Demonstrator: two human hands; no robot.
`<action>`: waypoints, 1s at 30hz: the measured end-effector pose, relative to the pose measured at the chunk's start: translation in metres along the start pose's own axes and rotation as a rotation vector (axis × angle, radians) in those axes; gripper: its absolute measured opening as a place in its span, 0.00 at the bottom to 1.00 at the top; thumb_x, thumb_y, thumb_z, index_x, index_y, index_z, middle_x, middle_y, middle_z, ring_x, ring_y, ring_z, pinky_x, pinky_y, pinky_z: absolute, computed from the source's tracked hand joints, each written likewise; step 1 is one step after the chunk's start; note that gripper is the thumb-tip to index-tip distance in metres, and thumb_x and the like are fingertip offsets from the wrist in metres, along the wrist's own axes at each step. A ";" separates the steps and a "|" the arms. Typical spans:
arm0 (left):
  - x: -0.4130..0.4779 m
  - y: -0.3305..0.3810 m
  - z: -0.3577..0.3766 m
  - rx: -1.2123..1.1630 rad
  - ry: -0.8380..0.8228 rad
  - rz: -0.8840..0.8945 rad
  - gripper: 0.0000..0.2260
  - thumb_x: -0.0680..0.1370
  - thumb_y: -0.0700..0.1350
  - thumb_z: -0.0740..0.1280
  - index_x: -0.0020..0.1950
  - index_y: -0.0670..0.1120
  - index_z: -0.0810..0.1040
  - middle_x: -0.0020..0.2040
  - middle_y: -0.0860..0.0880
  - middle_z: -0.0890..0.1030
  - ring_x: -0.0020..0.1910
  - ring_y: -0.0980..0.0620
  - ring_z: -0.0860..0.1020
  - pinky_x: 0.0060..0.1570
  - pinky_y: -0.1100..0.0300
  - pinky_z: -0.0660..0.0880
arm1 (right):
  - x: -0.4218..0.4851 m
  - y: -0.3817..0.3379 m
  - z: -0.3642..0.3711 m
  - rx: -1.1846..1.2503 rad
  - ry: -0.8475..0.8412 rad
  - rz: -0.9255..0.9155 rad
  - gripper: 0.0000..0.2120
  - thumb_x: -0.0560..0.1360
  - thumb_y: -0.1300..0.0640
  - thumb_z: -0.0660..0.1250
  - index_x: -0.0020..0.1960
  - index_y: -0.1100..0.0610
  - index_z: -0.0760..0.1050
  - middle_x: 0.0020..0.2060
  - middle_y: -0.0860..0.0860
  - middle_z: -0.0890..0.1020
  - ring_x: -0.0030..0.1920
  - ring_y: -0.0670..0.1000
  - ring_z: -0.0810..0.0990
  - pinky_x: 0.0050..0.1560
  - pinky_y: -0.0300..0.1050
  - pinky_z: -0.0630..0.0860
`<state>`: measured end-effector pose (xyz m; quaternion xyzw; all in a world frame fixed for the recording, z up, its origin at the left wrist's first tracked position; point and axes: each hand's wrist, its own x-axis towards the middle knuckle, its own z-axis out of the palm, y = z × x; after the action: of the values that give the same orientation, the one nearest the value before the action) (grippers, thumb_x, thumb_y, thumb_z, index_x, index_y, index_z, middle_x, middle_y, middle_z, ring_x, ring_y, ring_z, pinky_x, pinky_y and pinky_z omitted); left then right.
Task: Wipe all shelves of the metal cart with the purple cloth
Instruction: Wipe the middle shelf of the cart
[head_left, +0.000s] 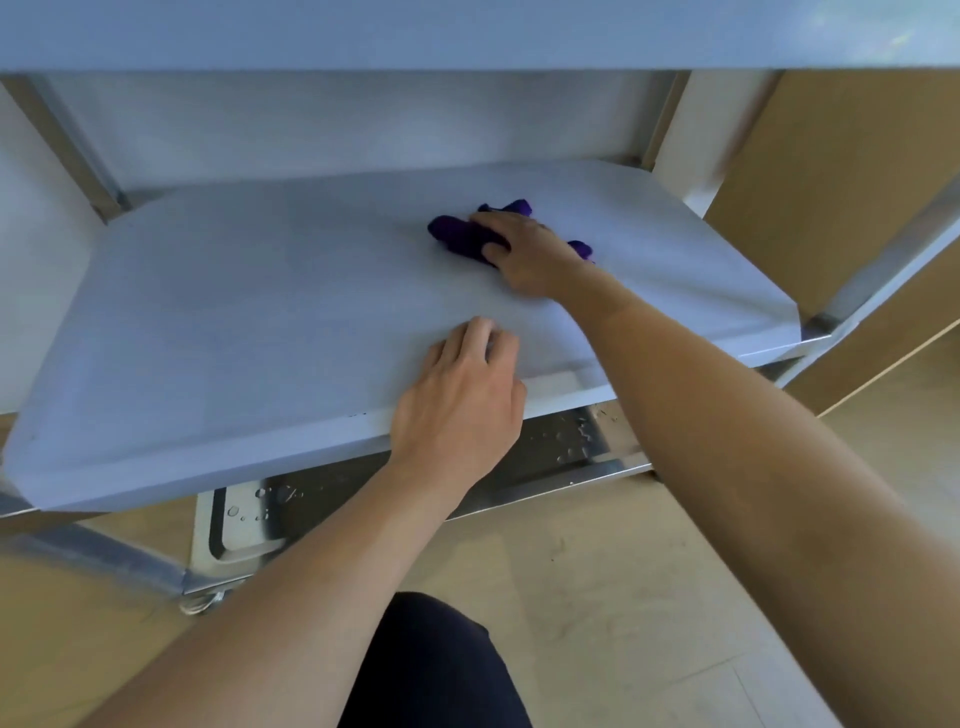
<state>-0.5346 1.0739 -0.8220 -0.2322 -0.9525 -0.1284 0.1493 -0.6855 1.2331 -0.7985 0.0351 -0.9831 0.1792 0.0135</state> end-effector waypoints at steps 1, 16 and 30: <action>0.002 0.000 0.001 -0.037 -0.005 -0.050 0.12 0.78 0.45 0.57 0.58 0.45 0.72 0.61 0.48 0.71 0.55 0.44 0.73 0.48 0.53 0.72 | -0.002 0.013 -0.006 -0.009 0.018 0.024 0.23 0.82 0.54 0.56 0.77 0.49 0.60 0.76 0.51 0.64 0.74 0.57 0.64 0.72 0.47 0.58; 0.010 -0.002 0.006 0.012 -0.032 -0.056 0.15 0.79 0.46 0.54 0.60 0.44 0.73 0.62 0.45 0.73 0.61 0.42 0.71 0.62 0.50 0.68 | 0.029 -0.011 0.014 -0.086 0.034 0.019 0.23 0.81 0.56 0.54 0.76 0.48 0.61 0.75 0.51 0.64 0.74 0.58 0.62 0.73 0.58 0.61; 0.013 0.002 0.005 0.083 -0.048 -0.002 0.19 0.79 0.44 0.48 0.61 0.41 0.73 0.63 0.40 0.73 0.67 0.38 0.69 0.65 0.45 0.66 | 0.017 0.099 -0.033 -0.045 0.132 0.412 0.23 0.82 0.53 0.53 0.76 0.45 0.59 0.73 0.55 0.65 0.71 0.65 0.62 0.68 0.60 0.64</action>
<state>-0.5457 1.0825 -0.8223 -0.2278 -0.9606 -0.0832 0.1356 -0.7096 1.3359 -0.8014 -0.1785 -0.9702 0.1583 0.0419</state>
